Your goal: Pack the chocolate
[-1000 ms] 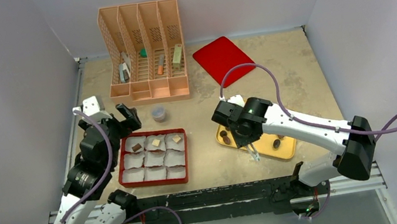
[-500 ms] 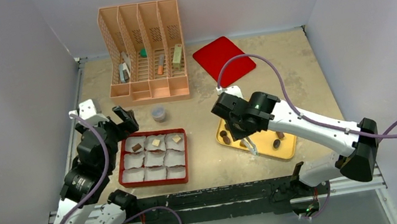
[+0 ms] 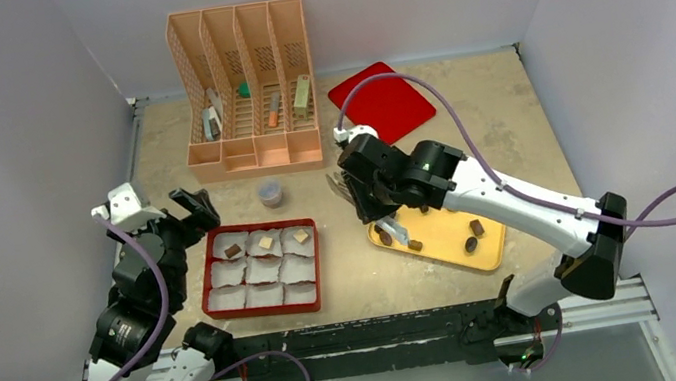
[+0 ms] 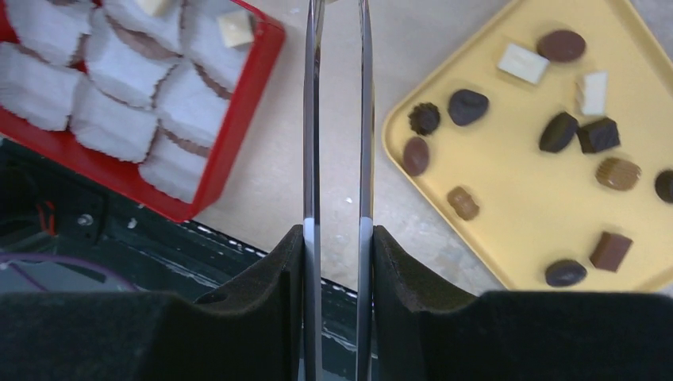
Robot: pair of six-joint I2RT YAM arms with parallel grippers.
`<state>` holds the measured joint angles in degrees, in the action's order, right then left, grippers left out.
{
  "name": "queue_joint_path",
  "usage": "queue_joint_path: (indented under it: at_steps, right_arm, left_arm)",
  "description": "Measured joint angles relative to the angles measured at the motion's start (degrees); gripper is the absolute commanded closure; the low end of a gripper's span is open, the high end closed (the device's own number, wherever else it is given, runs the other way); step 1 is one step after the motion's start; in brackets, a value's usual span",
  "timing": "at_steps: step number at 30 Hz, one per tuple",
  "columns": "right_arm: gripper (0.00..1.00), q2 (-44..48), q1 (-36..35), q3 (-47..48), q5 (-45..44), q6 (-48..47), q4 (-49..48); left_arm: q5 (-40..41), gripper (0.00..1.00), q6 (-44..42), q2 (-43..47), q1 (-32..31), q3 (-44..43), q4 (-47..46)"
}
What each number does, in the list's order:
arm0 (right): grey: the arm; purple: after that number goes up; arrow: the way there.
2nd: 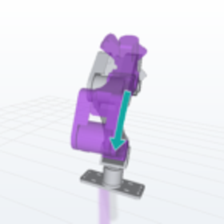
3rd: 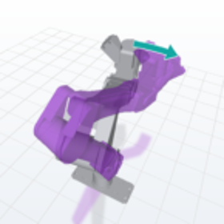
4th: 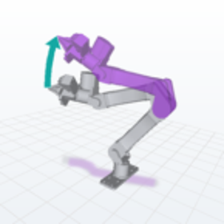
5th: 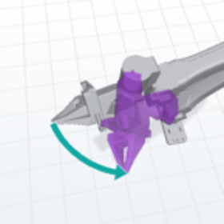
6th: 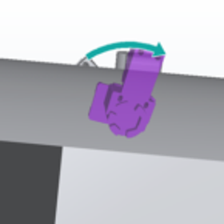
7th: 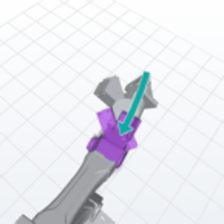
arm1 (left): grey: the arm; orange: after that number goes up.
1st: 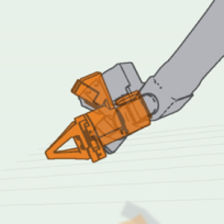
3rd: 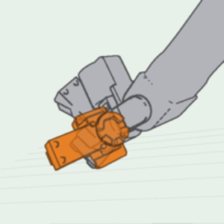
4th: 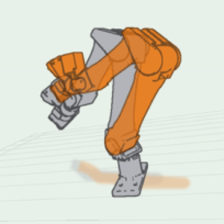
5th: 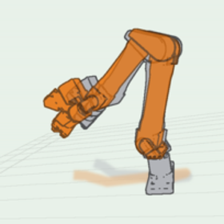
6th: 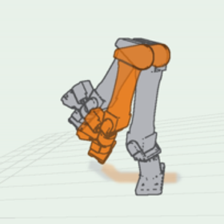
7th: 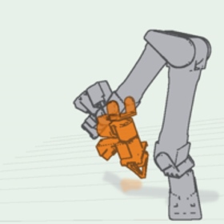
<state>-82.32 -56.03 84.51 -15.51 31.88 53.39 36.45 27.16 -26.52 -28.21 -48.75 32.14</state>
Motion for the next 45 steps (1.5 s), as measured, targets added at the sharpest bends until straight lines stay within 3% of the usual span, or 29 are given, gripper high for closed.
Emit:
queue_joint_path:
  at_steps: [15,31,45]
  right_arm:
    - [0.85,-8.94,-7.63,6.49,5.09,-3.78,-6.67]
    - [0.84,-14.25,-12.41,11.21,10.16,-5.44,-10.12]
    - [0.79,-21.14,-16.0,11.32,8.5,-5.35,-2.99]
  left_arm:
    - [4.52,0.06,-1.29,0.15,0.0,-2.69,-1.75]
    - [2.75,0.07,1.77,-1.05,0.0,-9.31,-2.01]
    - [4.07,0.07,1.81,-0.13,0.0,-10.27,-1.31]
